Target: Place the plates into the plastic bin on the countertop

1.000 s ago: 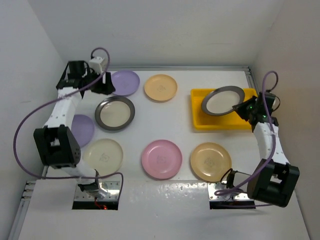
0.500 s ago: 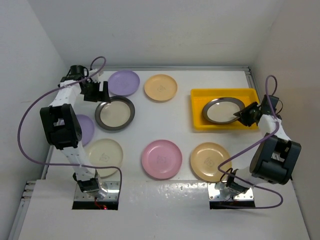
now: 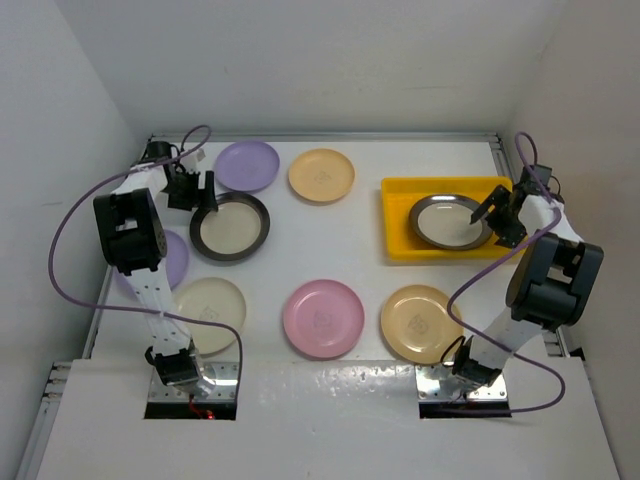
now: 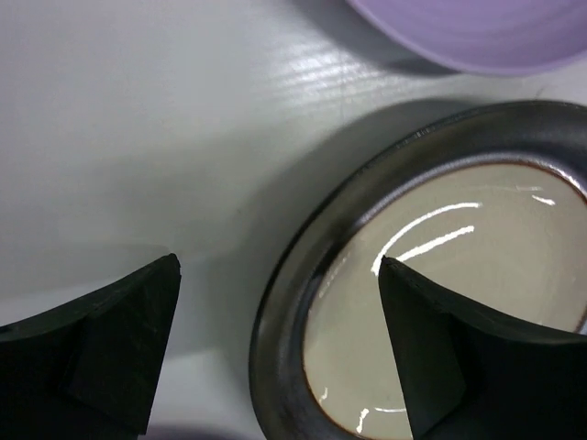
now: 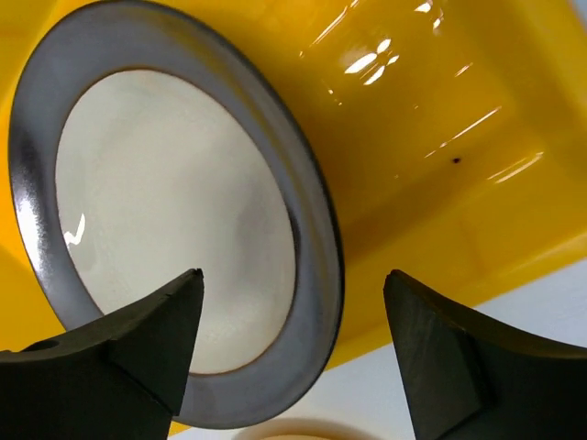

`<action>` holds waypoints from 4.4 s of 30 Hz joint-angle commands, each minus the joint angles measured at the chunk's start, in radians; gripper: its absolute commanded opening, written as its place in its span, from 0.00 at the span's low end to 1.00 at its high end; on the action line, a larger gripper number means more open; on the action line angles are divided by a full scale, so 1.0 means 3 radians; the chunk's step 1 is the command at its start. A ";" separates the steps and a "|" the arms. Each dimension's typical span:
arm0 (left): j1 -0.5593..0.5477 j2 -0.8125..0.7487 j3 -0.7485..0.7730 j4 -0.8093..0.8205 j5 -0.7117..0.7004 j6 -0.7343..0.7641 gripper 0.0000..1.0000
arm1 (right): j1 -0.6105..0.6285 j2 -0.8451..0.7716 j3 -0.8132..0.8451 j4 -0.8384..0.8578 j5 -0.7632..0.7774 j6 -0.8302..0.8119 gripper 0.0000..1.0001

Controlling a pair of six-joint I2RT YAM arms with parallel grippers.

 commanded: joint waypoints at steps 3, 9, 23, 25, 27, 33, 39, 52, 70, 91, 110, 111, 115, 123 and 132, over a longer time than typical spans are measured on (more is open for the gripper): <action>-0.0014 0.0155 0.0154 0.0064 -0.0092 0.0116 0.87 | 0.0205 -0.0112 0.0282 -0.0270 0.0626 -0.0290 0.80; -0.0014 0.0155 0.0082 -0.0217 0.0418 0.0315 0.54 | 0.0313 -0.0327 0.0273 -0.0174 0.0610 -0.0336 0.82; -0.0045 0.0155 0.0082 -0.0478 0.0537 0.0484 0.21 | 0.0037 0.0270 0.0374 -0.0413 0.0391 -0.0126 0.77; -0.0045 0.0155 0.0082 -0.0509 0.0577 0.0520 0.11 | 0.0037 0.0301 0.0375 -0.0383 0.0258 -0.0127 0.75; -0.0045 0.0155 0.0082 -0.0585 0.0664 0.0551 0.04 | 0.0078 0.0286 0.0288 -0.0311 0.0253 -0.0137 0.75; -0.0045 0.0094 0.0179 -0.0948 0.1026 0.0862 0.00 | 0.0261 -0.0152 0.0190 -0.0117 0.0217 -0.0259 0.75; -0.0254 -0.0253 0.0337 -0.1322 0.1405 0.1323 0.00 | 0.0681 -0.0812 -0.0029 0.0174 -0.0022 -0.0525 0.73; -0.1133 -0.0816 0.0624 -0.1552 0.1518 0.1532 0.00 | 0.2531 -0.0359 0.0164 0.1068 -0.1199 -0.0735 0.71; -0.1354 -0.0919 0.0481 -0.1251 0.1585 0.1338 0.00 | 0.2977 0.1059 0.0242 0.2741 -0.1890 0.0486 0.25; -0.0393 -0.1051 0.1090 -0.0708 0.0680 0.0152 1.00 | 0.0685 -0.1078 -0.0607 0.1853 -0.1706 0.1275 0.00; -0.0285 -0.1118 0.0681 -0.0708 0.0787 0.0249 1.00 | -0.0444 -0.0639 -0.0776 0.0937 -0.1450 0.0881 0.10; -0.0285 -0.1118 0.0680 -0.0708 0.0787 0.0249 1.00 | -0.0444 -0.0578 -0.0730 0.0886 -0.1420 0.0825 0.27; -0.0285 -0.1118 0.0650 -0.0708 0.0818 0.0279 1.00 | -0.0403 -0.0384 -0.0485 0.0380 -0.0879 0.0513 0.57; -0.0285 -0.1149 0.0619 -0.0708 0.0818 0.0280 1.00 | -0.0132 -0.0199 0.0062 -0.0311 0.0119 -0.0044 0.69; -0.0285 -0.1179 0.0589 -0.0708 0.0848 0.0310 1.00 | -0.0035 -0.0741 -0.0044 -0.0725 0.0461 0.0143 0.73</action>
